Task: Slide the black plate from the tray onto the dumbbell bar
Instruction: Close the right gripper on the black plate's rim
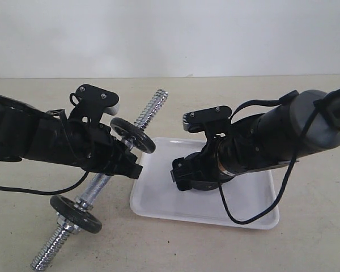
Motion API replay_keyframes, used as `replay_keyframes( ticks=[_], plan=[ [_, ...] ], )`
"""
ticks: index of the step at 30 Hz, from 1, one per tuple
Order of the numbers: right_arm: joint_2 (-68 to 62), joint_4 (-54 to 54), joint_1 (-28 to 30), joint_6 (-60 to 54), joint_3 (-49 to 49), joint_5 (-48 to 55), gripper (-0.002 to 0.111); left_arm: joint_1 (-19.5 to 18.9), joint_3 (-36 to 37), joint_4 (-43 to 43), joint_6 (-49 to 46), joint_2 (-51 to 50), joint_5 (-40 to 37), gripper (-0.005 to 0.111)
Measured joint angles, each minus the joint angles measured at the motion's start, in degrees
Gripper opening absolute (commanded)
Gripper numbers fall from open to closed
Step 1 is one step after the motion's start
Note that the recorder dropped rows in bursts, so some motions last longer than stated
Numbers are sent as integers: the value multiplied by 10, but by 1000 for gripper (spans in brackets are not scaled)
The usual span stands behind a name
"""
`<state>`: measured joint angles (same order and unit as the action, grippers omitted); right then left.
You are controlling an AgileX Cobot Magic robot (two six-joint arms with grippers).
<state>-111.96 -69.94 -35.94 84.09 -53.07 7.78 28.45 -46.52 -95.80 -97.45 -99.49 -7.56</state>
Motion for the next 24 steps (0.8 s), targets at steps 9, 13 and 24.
replay_keyframes(
  ticks=[9, 13, 24],
  plan=[
    [0, 0, 0, -16, 0, -1, 105, 0, 0, 0, 0, 0, 0, 4],
    [0, 7, 0, -25, 0, -1, 105, 0, 0, 0, 0, 0, 0, 4],
    [0, 31, 0, -50, -2, 2, 47, 0, 0, 0, 0, 0, 0, 4]
  ],
)
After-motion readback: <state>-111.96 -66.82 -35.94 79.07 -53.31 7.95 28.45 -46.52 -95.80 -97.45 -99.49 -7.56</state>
